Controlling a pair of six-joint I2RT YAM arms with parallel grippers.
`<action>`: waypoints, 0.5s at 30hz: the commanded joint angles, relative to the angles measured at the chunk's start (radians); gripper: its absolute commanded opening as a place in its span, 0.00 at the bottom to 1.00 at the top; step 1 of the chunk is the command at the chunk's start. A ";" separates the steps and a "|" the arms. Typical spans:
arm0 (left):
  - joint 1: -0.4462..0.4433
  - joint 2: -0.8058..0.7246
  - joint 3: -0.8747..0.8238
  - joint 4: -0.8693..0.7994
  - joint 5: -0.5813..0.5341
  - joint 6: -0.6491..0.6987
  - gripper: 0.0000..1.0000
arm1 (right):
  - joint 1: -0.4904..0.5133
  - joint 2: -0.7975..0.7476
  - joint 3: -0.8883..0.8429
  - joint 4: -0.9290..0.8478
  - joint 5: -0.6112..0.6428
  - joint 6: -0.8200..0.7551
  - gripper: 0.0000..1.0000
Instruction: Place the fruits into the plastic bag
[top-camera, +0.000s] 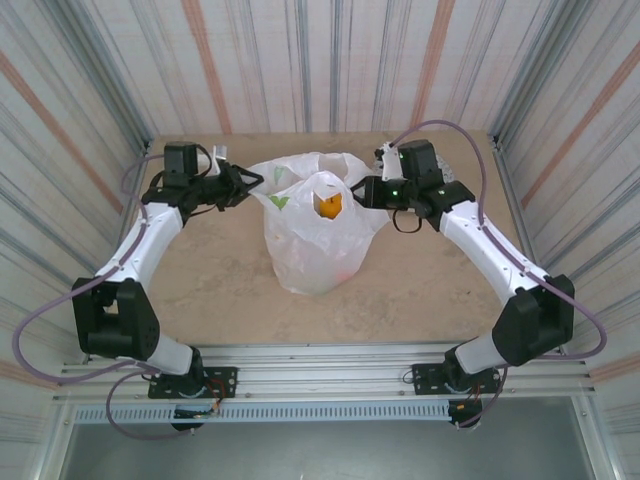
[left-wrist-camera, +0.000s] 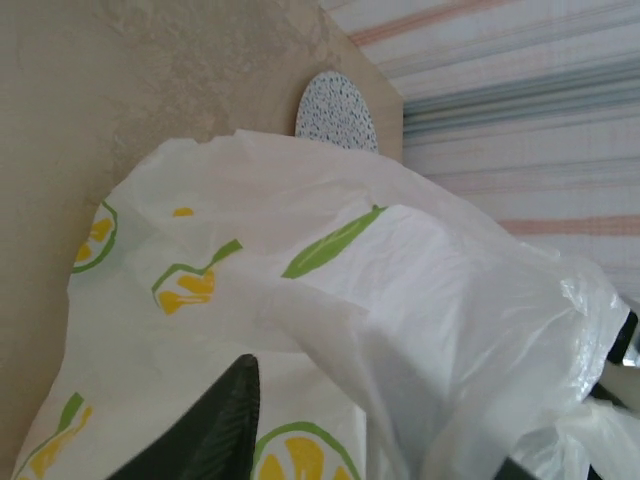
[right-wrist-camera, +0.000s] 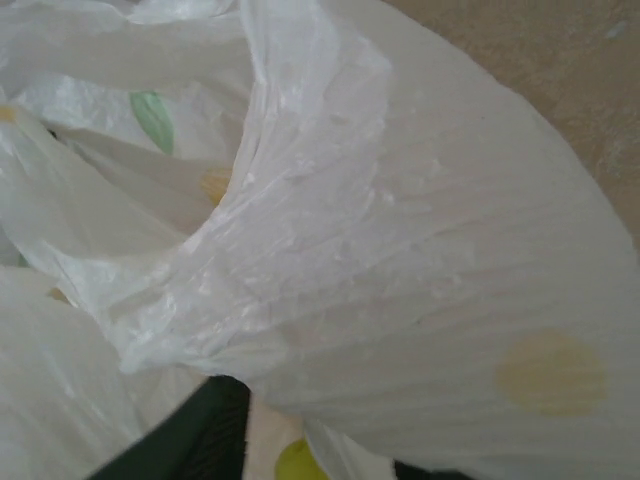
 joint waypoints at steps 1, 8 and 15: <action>0.013 -0.117 -0.010 0.020 -0.084 0.048 0.47 | -0.018 -0.080 0.046 -0.083 0.062 -0.068 0.50; 0.026 -0.363 -0.143 0.025 -0.310 0.171 0.82 | -0.096 -0.234 0.005 -0.146 0.240 -0.151 0.77; 0.023 -0.575 -0.463 0.203 -0.659 0.203 0.95 | -0.189 -0.330 -0.169 -0.058 0.548 -0.237 1.00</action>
